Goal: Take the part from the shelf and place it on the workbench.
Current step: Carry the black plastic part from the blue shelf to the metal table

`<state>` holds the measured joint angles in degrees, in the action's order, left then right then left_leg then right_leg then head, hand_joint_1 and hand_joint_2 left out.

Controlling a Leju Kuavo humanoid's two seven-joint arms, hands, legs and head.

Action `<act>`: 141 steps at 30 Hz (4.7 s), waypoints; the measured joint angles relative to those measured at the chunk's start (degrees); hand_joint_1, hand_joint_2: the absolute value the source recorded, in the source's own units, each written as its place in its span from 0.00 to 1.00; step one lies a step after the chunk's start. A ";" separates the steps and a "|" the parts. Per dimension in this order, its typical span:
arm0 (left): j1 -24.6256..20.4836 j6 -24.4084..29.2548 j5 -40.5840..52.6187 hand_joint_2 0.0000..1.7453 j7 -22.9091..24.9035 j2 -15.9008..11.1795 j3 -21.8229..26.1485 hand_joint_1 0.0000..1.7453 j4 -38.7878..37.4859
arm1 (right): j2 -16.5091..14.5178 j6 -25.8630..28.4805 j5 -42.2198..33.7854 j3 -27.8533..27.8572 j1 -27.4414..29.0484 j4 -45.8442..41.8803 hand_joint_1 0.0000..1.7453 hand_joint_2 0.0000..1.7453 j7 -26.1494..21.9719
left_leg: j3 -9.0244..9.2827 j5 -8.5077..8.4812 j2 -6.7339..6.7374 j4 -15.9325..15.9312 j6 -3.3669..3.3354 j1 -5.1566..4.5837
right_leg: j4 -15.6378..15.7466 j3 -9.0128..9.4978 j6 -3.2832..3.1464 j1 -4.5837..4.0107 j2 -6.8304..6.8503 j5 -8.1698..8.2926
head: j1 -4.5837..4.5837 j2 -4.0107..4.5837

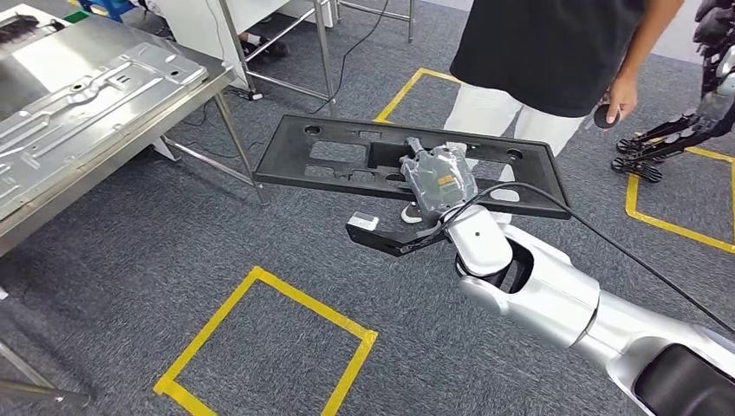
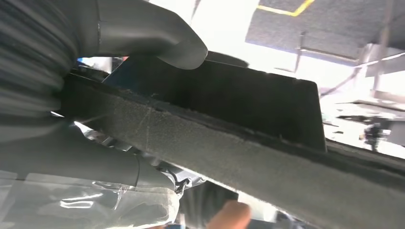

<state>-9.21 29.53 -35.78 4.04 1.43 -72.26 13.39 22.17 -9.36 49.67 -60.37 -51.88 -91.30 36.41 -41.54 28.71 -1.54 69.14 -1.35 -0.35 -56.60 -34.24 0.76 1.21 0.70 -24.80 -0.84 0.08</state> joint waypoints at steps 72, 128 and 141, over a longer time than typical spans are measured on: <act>0.62 -0.04 -0.53 1.00 2.28 0.16 1.38 0.00 -0.01 | 1.30 -2.32 -1.76 -0.48 0.25 -2.45 1.00 1.00 -0.40 | 6.18 -6.82 1.23 -13.54 -1.13 -0.39 | 0.06 1.89 2.06 0.11 -0.04 -1.86 | -0.70 0.01; 2.41 -0.57 -1.82 1.00 3.01 0.04 2.72 0.00 -0.37 | 0.43 -5.22 1.62 -3.29 4.55 -4.03 1.00 1.00 -2.01 | 14.96 -2.55 0.23 -17.43 -1.21 0.97 | 0.67 -2.25 4.08 1.34 -0.46 2.45 | -0.23 0.01; 2.22 -0.96 -1.76 1.00 2.96 -0.26 2.74 0.00 -0.38 | 1.21 -5.27 1.34 -3.32 4.09 -4.26 1.00 1.00 -6.29 | 2.47 0.37 0.97 -5.22 0.52 1.33 | 1.97 3.79 1.04 1.05 -1.32 -1.13 | -0.49 0.01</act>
<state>-6.98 28.57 -37.54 6.99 1.17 -69.53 13.00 23.38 -14.63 51.01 -63.69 -47.79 -95.56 30.12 -39.07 29.08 -0.56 63.92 -0.84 0.98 -54.63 -30.45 1.80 2.26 -0.62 -25.93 -1.33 0.09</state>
